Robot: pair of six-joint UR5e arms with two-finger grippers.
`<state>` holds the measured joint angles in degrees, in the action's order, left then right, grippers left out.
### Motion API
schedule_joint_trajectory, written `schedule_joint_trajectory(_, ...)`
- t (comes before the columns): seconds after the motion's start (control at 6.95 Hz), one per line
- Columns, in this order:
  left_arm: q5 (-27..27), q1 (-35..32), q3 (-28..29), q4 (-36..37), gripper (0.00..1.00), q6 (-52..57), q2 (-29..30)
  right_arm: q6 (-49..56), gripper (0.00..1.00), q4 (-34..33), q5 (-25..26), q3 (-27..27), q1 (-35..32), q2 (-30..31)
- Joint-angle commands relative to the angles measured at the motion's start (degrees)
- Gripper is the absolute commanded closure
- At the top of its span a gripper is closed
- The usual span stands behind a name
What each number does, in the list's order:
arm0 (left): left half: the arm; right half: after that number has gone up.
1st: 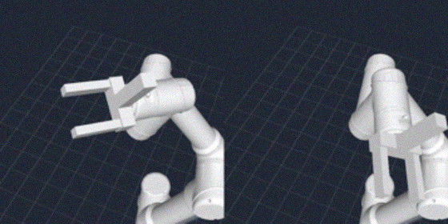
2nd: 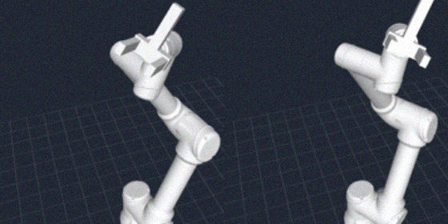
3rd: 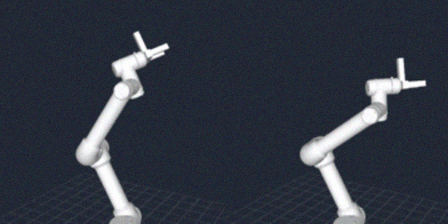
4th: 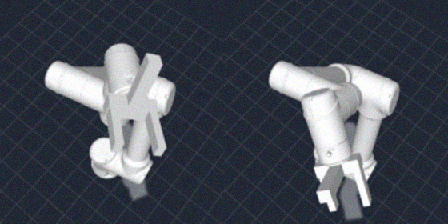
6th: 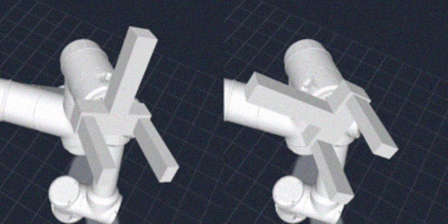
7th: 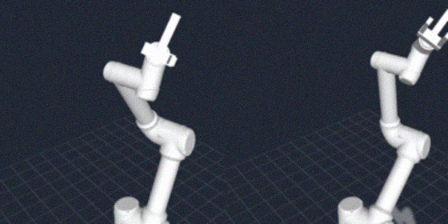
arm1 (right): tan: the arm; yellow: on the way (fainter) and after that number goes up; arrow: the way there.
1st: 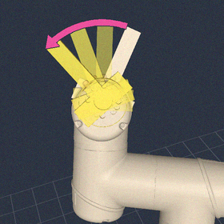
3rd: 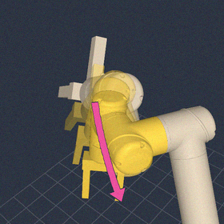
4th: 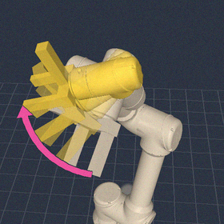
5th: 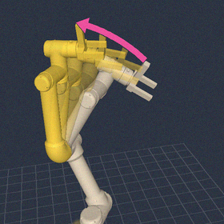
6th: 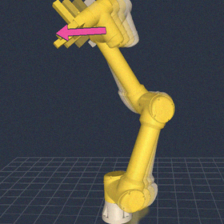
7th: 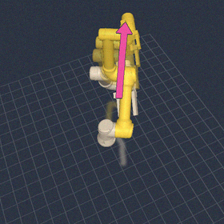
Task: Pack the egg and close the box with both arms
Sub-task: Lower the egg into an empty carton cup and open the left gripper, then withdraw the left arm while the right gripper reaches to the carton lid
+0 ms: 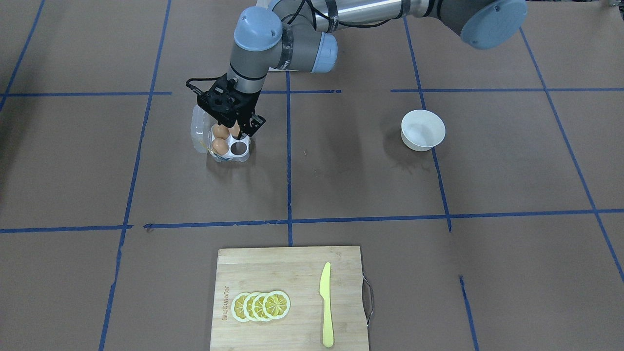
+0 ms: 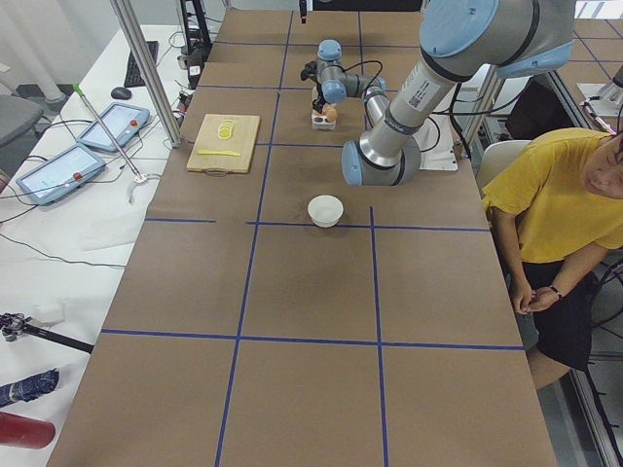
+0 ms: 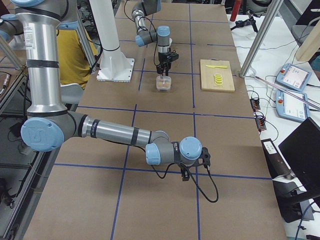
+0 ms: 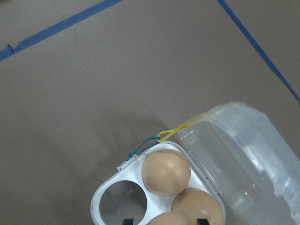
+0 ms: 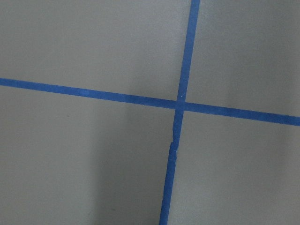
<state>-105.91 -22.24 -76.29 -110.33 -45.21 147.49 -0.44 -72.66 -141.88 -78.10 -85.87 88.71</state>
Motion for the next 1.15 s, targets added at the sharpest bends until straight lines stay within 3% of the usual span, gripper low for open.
schedule_joint_trajectory(0.0, 0.0, 0.0, 0.0, -0.1, 0.00, -1.4, 0.0, 0.0, 0.00, 0.0, -0.1, -0.4, 0.0, 0.0)
schedule_joint_trajectory(0.29, 0.0, -0.6, -0.3, 0.0, 0.00, -2.3, 0.0, -0.1, 0.00, 0.1, -0.2, -1.0, 0.0, 0.0)
schedule_joint_trajectory(0.58, -1.5, -3.4, -2.6, 1.7, 0.00, -2.9, -0.5, -2.0, 0.00, 0.1, -4.2, -2.0, 0.3, 0.1)
schedule_joint_trajectory(0.86, -7.5, -10.0, -15.3, 12.1, 0.00, -2.0, -7.8, -15.2, 0.00, 0.2, -4.1, -10.7, 5.3, 1.2)
schedule_joint_trajectory(1.01, -9.0, -13.6, -19.7, 12.7, 0.00, -1.8, -13.1, -20.1, 0.00, 0.2, -3.9, -15.4, 7.7, 2.7)
